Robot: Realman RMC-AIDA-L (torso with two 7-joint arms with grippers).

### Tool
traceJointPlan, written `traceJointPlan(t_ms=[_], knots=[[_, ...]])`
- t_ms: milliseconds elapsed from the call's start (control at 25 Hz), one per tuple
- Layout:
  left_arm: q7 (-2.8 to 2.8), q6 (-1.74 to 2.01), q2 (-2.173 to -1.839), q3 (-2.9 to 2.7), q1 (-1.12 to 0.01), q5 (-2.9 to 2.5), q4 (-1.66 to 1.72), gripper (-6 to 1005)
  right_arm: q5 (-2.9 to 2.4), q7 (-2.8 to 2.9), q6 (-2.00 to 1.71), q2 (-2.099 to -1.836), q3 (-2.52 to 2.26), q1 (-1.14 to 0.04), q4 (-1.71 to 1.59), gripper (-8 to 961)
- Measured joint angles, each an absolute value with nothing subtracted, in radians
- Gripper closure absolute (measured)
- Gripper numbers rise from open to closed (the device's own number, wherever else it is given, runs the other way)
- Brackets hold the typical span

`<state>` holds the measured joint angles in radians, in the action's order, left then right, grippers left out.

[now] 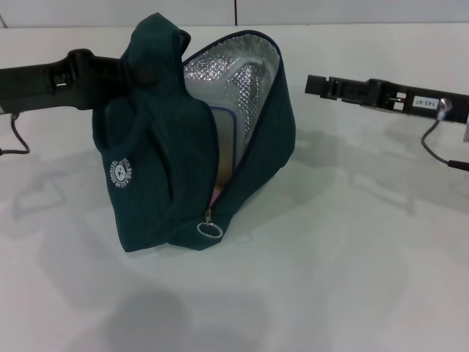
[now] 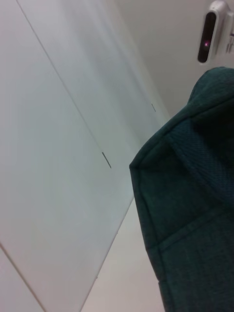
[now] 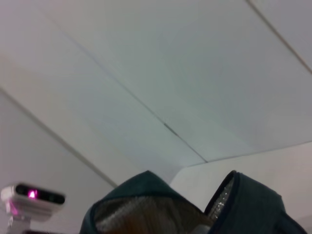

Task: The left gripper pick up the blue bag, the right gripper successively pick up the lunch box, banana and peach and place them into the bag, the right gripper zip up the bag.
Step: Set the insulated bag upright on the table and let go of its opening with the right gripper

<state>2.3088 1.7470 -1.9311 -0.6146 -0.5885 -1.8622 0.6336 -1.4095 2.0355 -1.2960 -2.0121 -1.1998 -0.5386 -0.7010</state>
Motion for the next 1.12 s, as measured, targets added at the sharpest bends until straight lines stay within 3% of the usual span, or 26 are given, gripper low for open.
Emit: traceJointPlan(t_ms=[400,920,1120], knots=[[2.307,1.746,-1.934,-0.612,-0.600,-1.862,0.634,962,-1.368,2.041,-1.313,-2.014,-1.192,-0.650,-0.530,81],[2.306,1.745,-1.938,-0.610,-0.608,-1.862,0.634,962,-1.395,1.988,-1.281,-2.014,-1.202,-0.689,-0.491,186],[2.306,1.745,-1.942,-0.612,-0.616,-1.862,0.634,962,-1.395,1.984,-1.276,-2.014,-1.203,-0.691,-0.492,384]])
